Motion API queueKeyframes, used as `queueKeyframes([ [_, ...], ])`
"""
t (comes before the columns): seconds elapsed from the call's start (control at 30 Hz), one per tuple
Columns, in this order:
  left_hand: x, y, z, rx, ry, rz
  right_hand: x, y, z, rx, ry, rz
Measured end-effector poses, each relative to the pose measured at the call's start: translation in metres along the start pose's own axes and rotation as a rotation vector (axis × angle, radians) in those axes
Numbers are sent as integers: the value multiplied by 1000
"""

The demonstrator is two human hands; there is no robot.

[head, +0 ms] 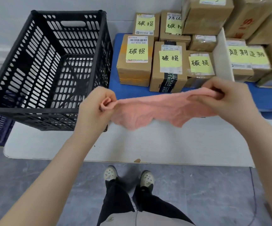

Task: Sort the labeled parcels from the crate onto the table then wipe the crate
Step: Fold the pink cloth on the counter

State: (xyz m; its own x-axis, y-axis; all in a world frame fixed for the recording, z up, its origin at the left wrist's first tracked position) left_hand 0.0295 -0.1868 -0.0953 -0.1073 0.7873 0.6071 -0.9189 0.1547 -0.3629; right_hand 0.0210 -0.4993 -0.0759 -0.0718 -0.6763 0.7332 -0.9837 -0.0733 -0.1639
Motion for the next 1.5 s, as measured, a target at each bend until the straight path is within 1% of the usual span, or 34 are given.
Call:
queueKeyframes([
  [0.03, 2, 8, 11, -104, -35, -1, 3, 10, -2, 35, 32, 13],
  [0.07, -2, 20, 18, -198, -62, -24, -1, 20, -1, 57, 64, -24],
  [0.1, -9, 37, 20, -268, -74, -69, -11, 33, 4, 67, 93, -100],
  [0.13, -21, 57, 17, -301, -81, -136, -27, 48, 16, 50, 129, -207],
  [0.17, -35, 78, 9, -298, -97, -219, -46, 65, 33, 8, 178, -332],
  [0.23, -70, 121, -13, -238, -174, -430, -88, 101, 76, -83, 304, -595],
  [0.3, -108, 155, -35, -189, -243, -660, -121, 129, 115, -137, 376, -801],
  [0.33, -123, 165, -46, -123, -232, -749, -132, 137, 128, -166, 377, -875],
  [0.37, -132, 169, -56, -28, -193, -802, -138, 141, 138, -192, 360, -920],
  [0.4, -137, 168, -68, 88, -132, -816, -141, 140, 145, -211, 330, -924],
  [0.43, -140, 164, -83, 230, -58, -801, -140, 135, 150, -239, 277, -892],
  [0.47, -140, 158, -96, 368, 29, -753, -136, 128, 153, -292, 186, -836],
  [0.53, -136, 137, -119, 587, 196, -593, -124, 110, 157, -426, -58, -666],
  [0.63, -135, 101, -141, 760, 330, -337, -120, 77, 162, -543, -306, -416],
  [0.7, -146, 88, -157, 855, 365, -238, -128, 60, 173, -628, -431, -261],
  [0.73, -152, 86, -167, 907, 390, -194, -137, 57, 183, -693, -485, -203],
  [0.83, -173, 90, -184, 1053, 519, -105, -165, 62, 210, -919, -600, -124],
  [0.9, -176, 97, -188, 1070, 528, -76, -173, 74, 221, -1030, -688, -25],
  [0.93, -175, 101, -189, 1063, 511, -65, -171, 79, 225, -1051, -709, 34],
  [1.0, -172, 110, -186, 1030, 472, -70, -161, 86, 227, -1011, -619, 91],
  [1.03, -172, 113, -183, 998, 446, -90, -157, 90, 225, -974, -539, 85],
  [1.1, -170, 121, -177, 956, 394, -126, -158, 98, 220, -915, -389, -3],
  [1.17, -166, 124, -173, 905, 353, -107, -165, 105, 214, -845, -301, -76],
  [1.2, -162, 124, -171, 877, 320, -90, -165, 108, 214, -812, -278, -50],
  [1.3, -151, 118, -169, 813, 224, -49, -156, 113, 216, -759, -289, 101],
  [1.33, -150, 116, -171, 802, 195, -58, -157, 112, 218, -754, -259, 98],
  [1.43, -154, 119, -179, 832, 42, -143, -167, 109, 218, -749, -124, -56],
  [1.47, -152, 121, -179, 854, -13, -146, -169, 108, 218, -764, -76, -90],
  [1.5, -149, 121, -175, 840, -96, -136, -166, 106, 217, -785, -14, -88],
])
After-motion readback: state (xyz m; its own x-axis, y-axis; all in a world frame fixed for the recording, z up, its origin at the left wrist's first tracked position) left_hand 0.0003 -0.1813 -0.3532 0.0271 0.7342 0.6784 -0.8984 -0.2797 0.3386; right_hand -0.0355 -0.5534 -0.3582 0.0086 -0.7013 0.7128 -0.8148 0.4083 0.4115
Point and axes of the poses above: each hand's wrist, its own y-axis away from the middle knuckle, its own x-axis out of the back of the hand, z = x × y, the point moved 9 cm from there along -y, towards the middle knuckle, and after that the axes turned 3 degrees about -z, right-handed, at the moved point
